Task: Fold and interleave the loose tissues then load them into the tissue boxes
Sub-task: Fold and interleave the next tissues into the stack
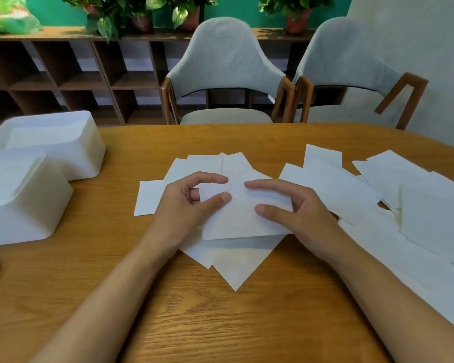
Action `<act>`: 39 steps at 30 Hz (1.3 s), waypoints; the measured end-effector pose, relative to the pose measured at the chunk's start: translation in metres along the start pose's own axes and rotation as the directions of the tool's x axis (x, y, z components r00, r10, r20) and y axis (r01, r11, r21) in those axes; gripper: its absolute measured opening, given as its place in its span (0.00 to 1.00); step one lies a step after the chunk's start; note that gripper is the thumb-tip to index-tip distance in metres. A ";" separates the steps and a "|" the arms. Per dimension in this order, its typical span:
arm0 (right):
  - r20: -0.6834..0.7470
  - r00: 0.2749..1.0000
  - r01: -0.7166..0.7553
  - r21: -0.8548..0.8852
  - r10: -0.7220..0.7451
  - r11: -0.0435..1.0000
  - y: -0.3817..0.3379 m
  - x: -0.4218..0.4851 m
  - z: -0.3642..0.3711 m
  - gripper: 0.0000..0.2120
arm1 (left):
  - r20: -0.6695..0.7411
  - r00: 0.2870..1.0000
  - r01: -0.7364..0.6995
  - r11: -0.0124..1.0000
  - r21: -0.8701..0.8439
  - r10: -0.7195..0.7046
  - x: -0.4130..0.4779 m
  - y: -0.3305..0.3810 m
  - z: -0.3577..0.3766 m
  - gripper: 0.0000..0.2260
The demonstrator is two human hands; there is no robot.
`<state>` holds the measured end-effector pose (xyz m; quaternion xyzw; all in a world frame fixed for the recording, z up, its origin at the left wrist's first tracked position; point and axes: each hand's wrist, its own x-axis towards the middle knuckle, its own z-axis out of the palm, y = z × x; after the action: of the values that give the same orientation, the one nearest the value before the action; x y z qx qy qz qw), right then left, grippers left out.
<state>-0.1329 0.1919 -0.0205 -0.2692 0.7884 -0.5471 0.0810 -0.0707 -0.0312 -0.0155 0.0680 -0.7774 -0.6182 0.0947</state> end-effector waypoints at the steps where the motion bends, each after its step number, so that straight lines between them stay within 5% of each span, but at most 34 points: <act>1: -0.046 0.999 -0.020 -0.037 0.018 0.999 0.002 0.001 0.002 0.14 | 0.014 1.000 -0.017 1.000 -0.014 0.017 -0.001 0.001 0.001 0.11; 3: -0.154 0.987 -0.057 -0.043 0.050 0.997 0.004 0.004 0.003 0.13 | -0.019 0.996 -0.082 0.995 0.060 0.083 0.000 -0.002 0.002 0.15; 5: -0.274 0.959 -0.075 -0.011 0.069 0.997 0.007 0.006 0.000 0.13 | -0.038 0.984 -0.153 0.938 0.312 0.173 0.002 -0.010 -0.002 0.20; 8: -0.368 0.924 -0.110 0.006 0.105 0.994 0.012 0.008 -0.005 0.13 | 0.106 0.972 -0.233 0.780 0.581 0.212 0.002 -0.017 -0.004 0.22; 19: -0.441 0.884 -0.152 0.037 0.153 0.988 0.014 0.008 -0.006 0.11 | 0.156 0.938 -0.330 0.657 0.678 0.310 0.002 -0.019 -0.007 0.03; 22: -0.466 0.872 -0.146 0.040 0.148 0.989 0.014 0.008 -0.006 0.11 | 0.132 0.934 -0.331 0.673 0.662 0.331 0.000 -0.016 -0.009 0.02; 27: -0.497 0.850 -0.157 0.075 0.173 0.985 0.013 0.009 -0.009 0.11 | 0.062 0.949 -0.308 0.863 0.400 0.310 -0.004 0.002 -0.017 0.03; 32: -0.481 0.859 -0.177 0.043 0.175 0.983 0.011 0.008 -0.007 0.12 | 0.165 0.968 -0.221 0.954 0.204 0.189 -0.007 0.011 -0.017 0.04; 36: -0.330 0.939 -0.089 0.035 0.095 0.995 0.001 0.005 -0.002 0.08 | 0.111 0.982 -0.169 0.974 0.151 0.154 -0.005 0.006 -0.012 0.04; 39: -0.166 0.986 -0.020 0.067 0.031 0.998 -0.006 0.000 0.007 0.15 | 0.047 0.990 -0.140 0.985 0.103 0.135 -0.004 0.006 -0.008 0.02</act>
<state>-0.1279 0.1843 -0.0176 -0.2097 0.7775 -0.5920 0.0305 -0.0649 -0.0362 -0.0086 0.0068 -0.8137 -0.5692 0.1179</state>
